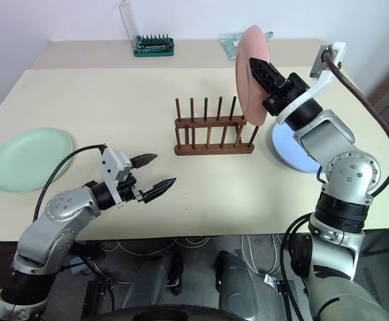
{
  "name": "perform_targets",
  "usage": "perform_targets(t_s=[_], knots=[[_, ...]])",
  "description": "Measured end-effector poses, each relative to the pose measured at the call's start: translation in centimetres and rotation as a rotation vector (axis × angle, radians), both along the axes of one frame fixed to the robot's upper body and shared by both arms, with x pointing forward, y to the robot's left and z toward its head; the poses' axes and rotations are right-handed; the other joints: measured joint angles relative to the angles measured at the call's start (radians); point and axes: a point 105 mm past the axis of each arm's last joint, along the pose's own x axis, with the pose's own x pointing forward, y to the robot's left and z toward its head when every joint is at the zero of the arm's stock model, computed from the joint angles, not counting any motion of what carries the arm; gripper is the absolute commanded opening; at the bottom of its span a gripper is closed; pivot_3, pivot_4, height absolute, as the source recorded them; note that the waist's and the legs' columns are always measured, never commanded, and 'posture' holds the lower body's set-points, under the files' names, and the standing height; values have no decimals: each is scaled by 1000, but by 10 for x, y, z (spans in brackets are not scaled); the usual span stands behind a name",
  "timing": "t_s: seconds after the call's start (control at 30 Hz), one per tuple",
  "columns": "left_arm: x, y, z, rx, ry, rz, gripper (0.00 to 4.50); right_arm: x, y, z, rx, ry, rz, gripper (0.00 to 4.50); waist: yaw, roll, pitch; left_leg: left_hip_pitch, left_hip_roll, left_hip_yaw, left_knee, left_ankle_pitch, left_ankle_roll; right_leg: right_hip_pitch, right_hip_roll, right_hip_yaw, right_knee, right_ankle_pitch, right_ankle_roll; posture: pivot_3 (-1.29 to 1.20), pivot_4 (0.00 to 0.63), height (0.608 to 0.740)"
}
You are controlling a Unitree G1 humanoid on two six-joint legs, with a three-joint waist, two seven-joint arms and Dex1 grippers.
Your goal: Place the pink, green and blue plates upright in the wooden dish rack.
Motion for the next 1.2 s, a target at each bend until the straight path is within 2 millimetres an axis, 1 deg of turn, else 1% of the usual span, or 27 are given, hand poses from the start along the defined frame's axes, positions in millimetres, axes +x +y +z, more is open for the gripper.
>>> perform_targets(t_s=[0.37,0.67,0.73,0.77,0.87,0.97,1.1,1.2], knots=[[0,0,-1,1,-7,1,4461,8,-6,-7,120,103,-41,0,0,1,0,0,0,0,0,0,0,0,0,0,0,0,0,0,150,740],[2,1,-4,6,2,7,4461,18,-13,-18,153,179,-95,0,0,2,0,-1,0,1,0,0,0,-1,0,0,0,-1,1,0,150,740],[2,1,-5,8,2,7,4500,19,-14,-20,159,189,-101,721,0,3,0,-1,0,1,0,0,0,-1,0,0,0,0,1,0,150,740],[2,1,-5,9,2,8,4500,20,-15,-20,163,193,-106,996,0,3,0,-1,0,1,0,0,0,-1,0,0,0,0,1,0,150,740],[2,1,-5,12,1,9,4500,21,-16,-22,166,199,-111,2396,0,3,1,-1,0,1,0,0,0,-1,0,0,0,-1,1,0,150,740],[2,1,-5,15,0,11,4500,22,-17,-22,168,199,-119,3920,0,4,0,-1,0,1,0,0,0,-1,0,0,0,-1,1,0,150,740],[2,1,-5,15,-1,13,4500,24,-22,-19,149,180,-157,3920,0,4,1,-1,0,1,0,0,0,-2,0,1,0,-1,1,0,150,740],[3,2,-5,14,-2,19,4500,24,-29,-10,100,126,-194,3920,0,5,1,-2,0,1,0,0,0,-2,0,1,-1,-1,1,0,150,740]])
